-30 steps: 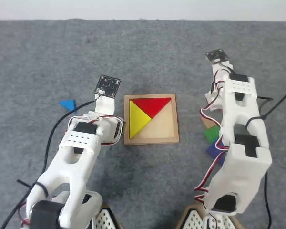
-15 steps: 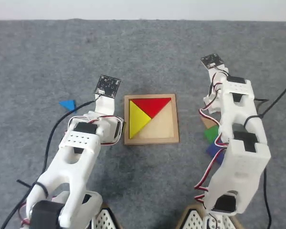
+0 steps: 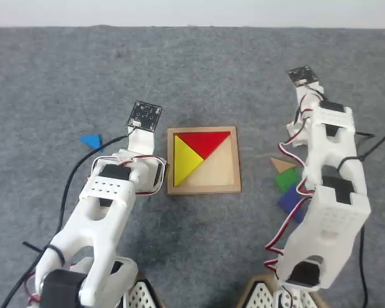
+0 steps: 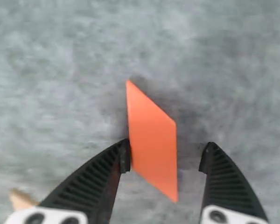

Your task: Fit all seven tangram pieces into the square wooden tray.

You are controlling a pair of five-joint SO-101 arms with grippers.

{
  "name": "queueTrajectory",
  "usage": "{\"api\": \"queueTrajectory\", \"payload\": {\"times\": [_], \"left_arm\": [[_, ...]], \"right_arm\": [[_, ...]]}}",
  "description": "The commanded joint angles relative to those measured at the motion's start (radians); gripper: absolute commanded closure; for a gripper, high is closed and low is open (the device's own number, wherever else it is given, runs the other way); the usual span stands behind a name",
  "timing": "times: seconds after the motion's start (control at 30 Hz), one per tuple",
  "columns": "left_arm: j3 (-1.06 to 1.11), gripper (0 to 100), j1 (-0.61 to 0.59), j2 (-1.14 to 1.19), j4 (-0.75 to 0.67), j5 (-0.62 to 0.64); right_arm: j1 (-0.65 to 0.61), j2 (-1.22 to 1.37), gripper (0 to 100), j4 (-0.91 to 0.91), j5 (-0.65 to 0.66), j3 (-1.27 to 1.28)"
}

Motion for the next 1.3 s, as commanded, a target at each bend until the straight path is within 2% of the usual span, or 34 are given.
{"api": "queueTrajectory", "payload": {"times": [0.0,0.53,0.87,1.1,1.27], "left_arm": [[-0.007,82,0.005,-0.038,-0.02,-0.006],[-0.007,82,0.005,-0.038,-0.021,-0.008],[-0.007,82,0.005,-0.037,-0.021,-0.008],[-0.007,82,0.006,-0.037,-0.021,-0.008],[-0.007,82,0.006,-0.037,-0.021,-0.008]], "right_arm": [[0.031,-0.059,73.4,-0.039,-0.005,-0.057],[0.113,-0.068,73.5,-0.17,-0.003,-0.063],[0.182,-0.059,73.5,-0.162,-0.054,-0.19],[0.101,0.053,73.5,-0.076,0.008,-0.21],[0.059,0.193,73.6,-0.044,0.006,-0.305]]}}
